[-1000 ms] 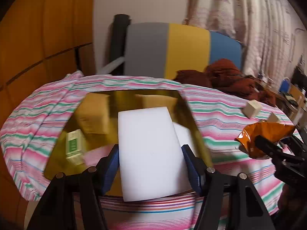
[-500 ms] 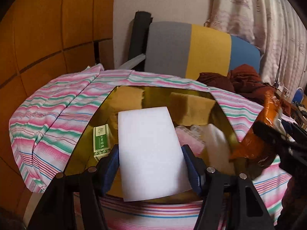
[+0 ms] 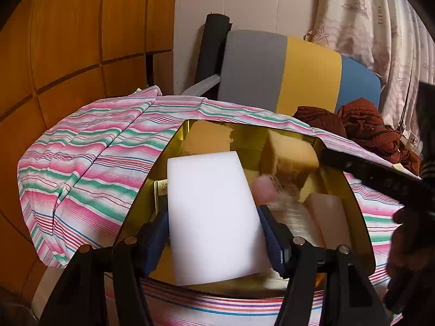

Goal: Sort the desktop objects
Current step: 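Carry the white sponge and orange bag into the gold tray and release them, then move both empty tools back to the items on the striped cloth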

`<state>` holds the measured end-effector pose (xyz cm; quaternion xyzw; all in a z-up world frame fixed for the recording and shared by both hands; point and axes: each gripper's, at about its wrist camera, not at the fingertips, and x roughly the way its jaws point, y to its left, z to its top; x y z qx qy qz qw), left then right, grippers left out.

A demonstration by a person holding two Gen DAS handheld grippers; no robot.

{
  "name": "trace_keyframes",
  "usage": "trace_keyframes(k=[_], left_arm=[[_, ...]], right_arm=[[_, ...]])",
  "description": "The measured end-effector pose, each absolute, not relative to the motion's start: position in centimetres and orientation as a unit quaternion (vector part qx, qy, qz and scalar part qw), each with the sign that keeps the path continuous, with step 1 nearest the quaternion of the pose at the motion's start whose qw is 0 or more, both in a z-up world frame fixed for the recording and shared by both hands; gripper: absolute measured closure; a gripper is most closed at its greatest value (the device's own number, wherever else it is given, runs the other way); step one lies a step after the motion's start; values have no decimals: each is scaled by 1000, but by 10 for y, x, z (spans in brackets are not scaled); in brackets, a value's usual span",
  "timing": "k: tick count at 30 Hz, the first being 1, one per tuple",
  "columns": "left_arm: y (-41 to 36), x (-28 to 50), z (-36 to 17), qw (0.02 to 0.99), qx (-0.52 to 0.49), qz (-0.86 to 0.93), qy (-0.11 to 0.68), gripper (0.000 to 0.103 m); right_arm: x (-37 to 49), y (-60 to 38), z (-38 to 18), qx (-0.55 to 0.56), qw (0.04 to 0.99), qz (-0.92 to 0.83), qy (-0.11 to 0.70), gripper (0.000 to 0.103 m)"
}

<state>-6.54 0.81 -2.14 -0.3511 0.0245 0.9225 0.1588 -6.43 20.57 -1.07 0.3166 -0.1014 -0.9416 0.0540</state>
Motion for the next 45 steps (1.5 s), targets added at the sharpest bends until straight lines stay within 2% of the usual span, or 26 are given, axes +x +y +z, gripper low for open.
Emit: trace_keyframes(k=[9,20,23,24,25,28,37,41,45], left_arm=[[18,-66,-20,173,-351,919,35,35],[36,-95,-34,165,-366,913,72,35],[32,-98,-26,155,-358,919,65,35],[31,-97,-24,154,-355,920,62,35],[29,-95,-21,152,-350,922,59,35],[27,-85,-11,143,-330,931,65,35],[24,-45,18,89,-285,951,76,35],[24,-35,25,85,-279,954,73,33],[30,-33,31,90,-276,954,70,25]], right_arm=[[-32,191,-2,313,61,-947,-30,54],[-10,195,-16,312,45,-948,-43,52],[0,195,-13,290,47,-955,-45,44],[4,194,-10,282,40,-958,-43,33],[8,193,-8,274,34,-960,-41,18],[19,190,-2,247,6,-968,-35,9],[43,184,10,219,-36,-975,-19,8],[46,185,6,253,-73,-965,-7,8],[53,195,4,253,-80,-964,-19,9]])
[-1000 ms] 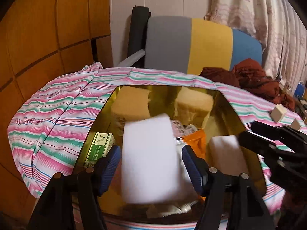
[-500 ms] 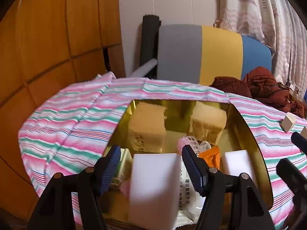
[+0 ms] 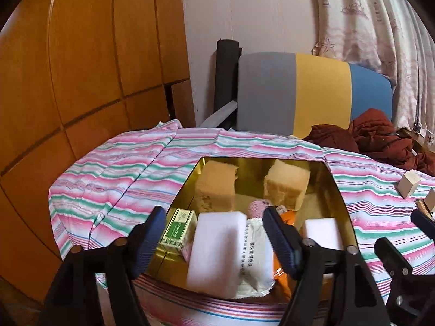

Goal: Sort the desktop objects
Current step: 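Move both empty tools back to the items on the striped cloth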

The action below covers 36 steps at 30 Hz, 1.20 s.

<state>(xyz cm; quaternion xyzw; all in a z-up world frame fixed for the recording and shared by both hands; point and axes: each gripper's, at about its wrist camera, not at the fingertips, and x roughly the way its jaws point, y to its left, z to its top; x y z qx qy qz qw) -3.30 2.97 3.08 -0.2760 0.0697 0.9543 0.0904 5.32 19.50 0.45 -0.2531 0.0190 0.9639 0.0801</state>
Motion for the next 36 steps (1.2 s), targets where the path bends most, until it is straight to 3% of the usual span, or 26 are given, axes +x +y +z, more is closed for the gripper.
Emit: trace_keyframes(k=[15,21,25,33,36], left_arm=[[141,-113,78,111,-239,959,101,25],[150,-105,110,116,-236,960,93,25],[143,-76,103,117,-213,967,72,25],[144,-1,65,196,-230,949,86,25],[150,8,55,229,-248,937,85,25]], right_arm=[[-10,348,36,-251,101,963,16,8],[-13,392,76,-257,132,957,37,8],[13,410,91,-222,160,960,58,7],[113,406,58,-225,226,939,128,7],[156,417,43,-240,274,919,147,0]])
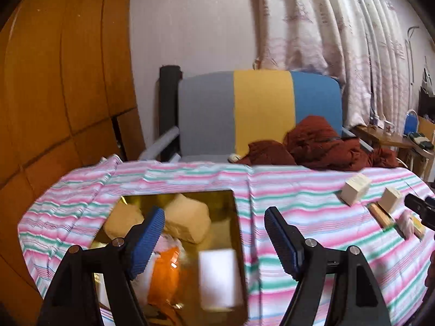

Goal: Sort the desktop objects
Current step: 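Move both empty tools back to the items on the striped cloth, then grasp the cream tea box with the right tool and lift it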

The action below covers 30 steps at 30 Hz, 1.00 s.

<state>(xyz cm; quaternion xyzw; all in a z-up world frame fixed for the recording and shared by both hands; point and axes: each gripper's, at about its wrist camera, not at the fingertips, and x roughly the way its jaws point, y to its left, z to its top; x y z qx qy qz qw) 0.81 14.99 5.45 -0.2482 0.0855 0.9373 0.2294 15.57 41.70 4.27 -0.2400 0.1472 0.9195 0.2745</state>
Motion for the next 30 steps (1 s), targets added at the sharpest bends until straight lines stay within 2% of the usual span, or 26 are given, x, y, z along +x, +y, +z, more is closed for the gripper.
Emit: trace_keyframes(k=[7,12,22,25,30], left_arm=[[166,0,32,252,-272,924,93,25],[181,-6,22,263,-262,923,99,25],[190,-8,12,268,-276,916,113,25],[186,-7,14,263,-271,919,112,25],[176,0,18,265,-268,921,98,25]], right_arm=[[232,510,12,-249,399,849,241,0],[231,592,6,-241,447,809,297,0],[128,704,-47,-282,346,799,402,0],[111,698,-59,-298,288,811,414,0],[78,634,-61,-345,157,850,365,0]])
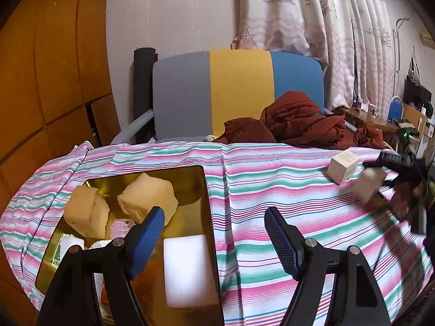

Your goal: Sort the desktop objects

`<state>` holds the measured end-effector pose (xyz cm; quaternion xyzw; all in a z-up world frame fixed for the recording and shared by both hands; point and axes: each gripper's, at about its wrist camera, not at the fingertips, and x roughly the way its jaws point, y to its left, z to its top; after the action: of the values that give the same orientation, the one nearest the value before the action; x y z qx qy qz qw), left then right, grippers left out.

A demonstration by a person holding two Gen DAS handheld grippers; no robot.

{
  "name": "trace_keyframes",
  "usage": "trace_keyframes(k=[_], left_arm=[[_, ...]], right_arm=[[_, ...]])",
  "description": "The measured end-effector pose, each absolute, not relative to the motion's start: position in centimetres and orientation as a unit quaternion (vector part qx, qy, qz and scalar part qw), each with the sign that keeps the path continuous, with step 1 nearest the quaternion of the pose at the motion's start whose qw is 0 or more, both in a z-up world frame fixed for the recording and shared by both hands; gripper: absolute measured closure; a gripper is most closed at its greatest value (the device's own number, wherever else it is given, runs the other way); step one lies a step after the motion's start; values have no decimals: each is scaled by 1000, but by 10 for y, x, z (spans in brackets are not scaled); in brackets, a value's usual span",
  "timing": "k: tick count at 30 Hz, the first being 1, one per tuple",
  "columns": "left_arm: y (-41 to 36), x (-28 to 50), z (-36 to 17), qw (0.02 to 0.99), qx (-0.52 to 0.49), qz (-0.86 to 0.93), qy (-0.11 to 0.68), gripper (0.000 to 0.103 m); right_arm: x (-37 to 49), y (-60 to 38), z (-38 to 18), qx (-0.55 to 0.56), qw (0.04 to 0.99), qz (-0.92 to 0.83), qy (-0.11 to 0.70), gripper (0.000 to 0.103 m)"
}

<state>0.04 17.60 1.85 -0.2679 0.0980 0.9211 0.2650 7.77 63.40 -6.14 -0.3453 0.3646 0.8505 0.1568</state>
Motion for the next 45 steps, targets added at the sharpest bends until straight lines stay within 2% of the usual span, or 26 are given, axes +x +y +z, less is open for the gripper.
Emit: trace_keyframes(k=[8,13,17,23,28,32,36,42,45], left_arm=[[154,24,17,281,-261,918,99,25],[149,26,9,301,-276,907,105,25],[152,23,5,327,-299,892,90,25],[172,17,6,343,-308,884,81,25],[191,11,8,345,-313,882,78,25],[203,8,4,348,-320,878,83,25],[209,4,-2,346,-328,874,89,25],[211,-1,-5,346,-334,872,89,25],[211,-1,-9,344,-339,871,92,25]], right_arm=[[57,497,-67,-398,4,870,292,0],[85,434,-66,-382,-37,881,275,0],[107,440,-48,-362,31,896,256,0],[118,528,-35,-343,266,868,242,0],[88,579,-55,-381,310,837,239,0],[58,583,-71,-416,282,834,228,0],[47,554,-84,-451,179,851,201,2],[67,505,-86,-463,68,873,141,2],[82,496,-81,-455,61,877,143,4]])
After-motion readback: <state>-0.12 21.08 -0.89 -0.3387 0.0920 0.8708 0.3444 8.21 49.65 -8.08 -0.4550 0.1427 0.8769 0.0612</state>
